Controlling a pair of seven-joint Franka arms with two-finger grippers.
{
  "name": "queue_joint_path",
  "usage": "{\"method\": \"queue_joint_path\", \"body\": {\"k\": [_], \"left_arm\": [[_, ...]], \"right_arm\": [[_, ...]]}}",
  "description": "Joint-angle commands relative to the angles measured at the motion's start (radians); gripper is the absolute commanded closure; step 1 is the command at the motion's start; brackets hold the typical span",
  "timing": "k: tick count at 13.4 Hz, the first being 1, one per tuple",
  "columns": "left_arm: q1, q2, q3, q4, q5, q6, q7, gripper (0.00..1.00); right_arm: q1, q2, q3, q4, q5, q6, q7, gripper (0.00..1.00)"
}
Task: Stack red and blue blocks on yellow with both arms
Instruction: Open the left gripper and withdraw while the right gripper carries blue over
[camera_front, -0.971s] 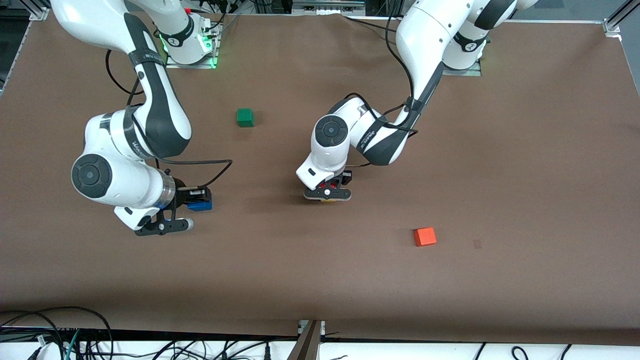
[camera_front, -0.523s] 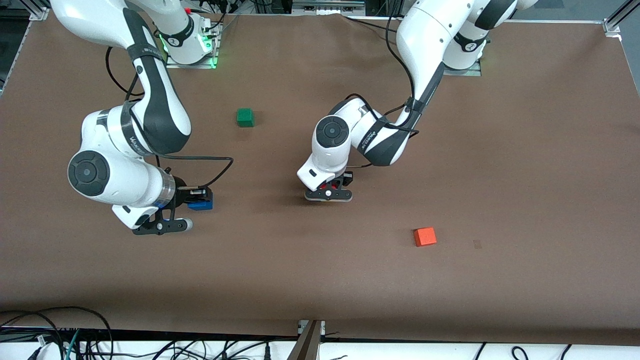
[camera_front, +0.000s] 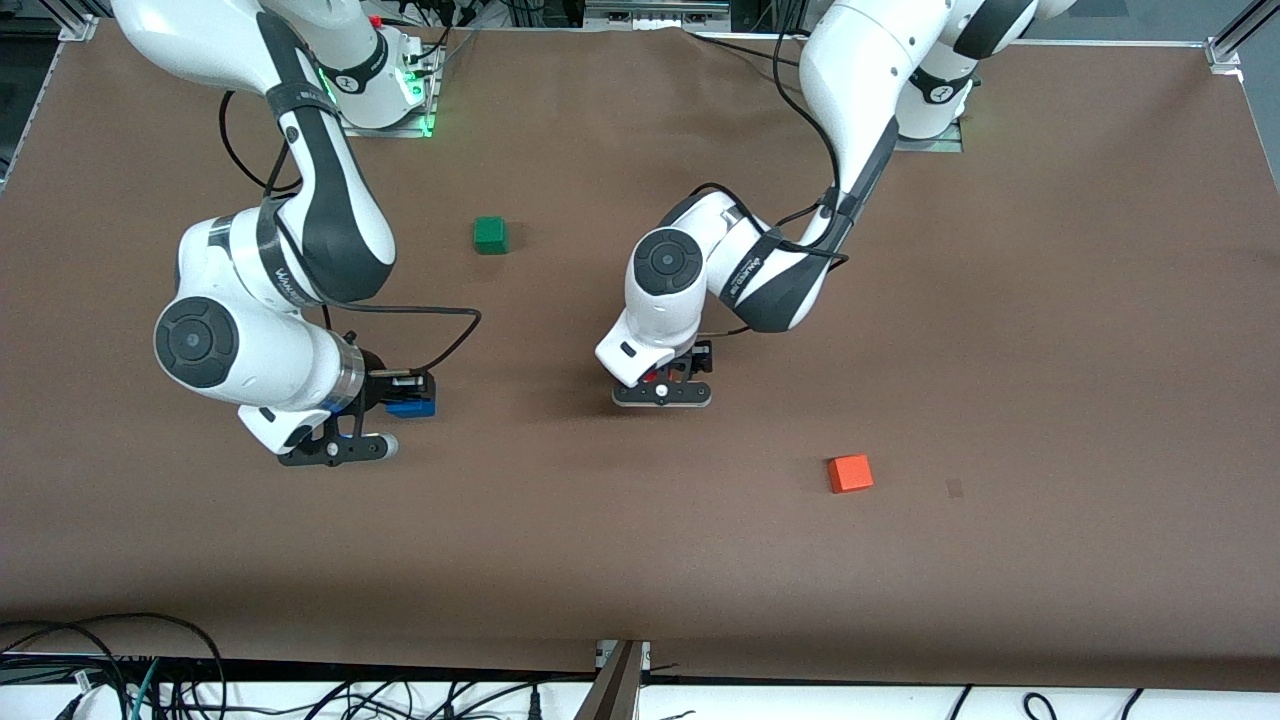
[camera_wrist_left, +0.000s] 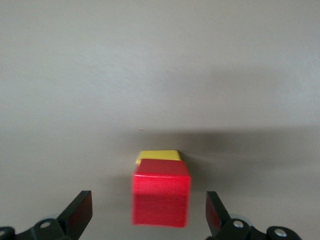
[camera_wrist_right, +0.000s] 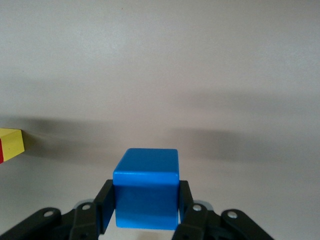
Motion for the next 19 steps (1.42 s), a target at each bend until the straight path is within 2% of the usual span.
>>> {"method": "queue_joint_path", "body": {"k": [1, 7, 9, 12, 14, 16, 19], "left_arm": [[0.084, -0.006, -0.015, 0.120, -0.003, -0.145, 0.010, 0.00], [0.317, -0.172, -0.013, 0.130, -0.003, -0.306, 0.272, 0.00], [0.408, -0.208, -0.015, 0.130, -0.003, -0.340, 0.335, 0.00], [0.480, -0.288, -0.003, 0.125, -0.003, -0.463, 0.422, 0.00], [0.522, -0.344, 0.000, 0.111, 0.000, -0.495, 0.480, 0.00], [0.578, -0.409, 0.003, 0.059, 0.000, -0.497, 0.553, 0.00], [0.650, -0.519, 0.007, -0.054, -0.001, -0.495, 0.559, 0.00]], "right_arm": [[0.046, 0.008, -0.001, 0.032, 0.013, -0.014, 0.125, 0.47], [0.224, 0.029, -0.001, 0.059, 0.013, 0.101, 0.414, 0.47], [0.300, 0.049, -0.002, 0.061, 0.010, 0.188, 0.533, 0.47], [0.400, 0.103, -0.002, 0.061, 0.010, 0.335, 0.666, 0.47], [0.449, 0.146, -0.004, 0.068, 0.003, 0.428, 0.743, 0.47], [0.456, 0.172, -0.005, 0.082, -0.002, 0.440, 0.756, 0.47], [0.457, 0.172, -0.008, 0.082, -0.008, 0.433, 0.753, 0.47]]}}
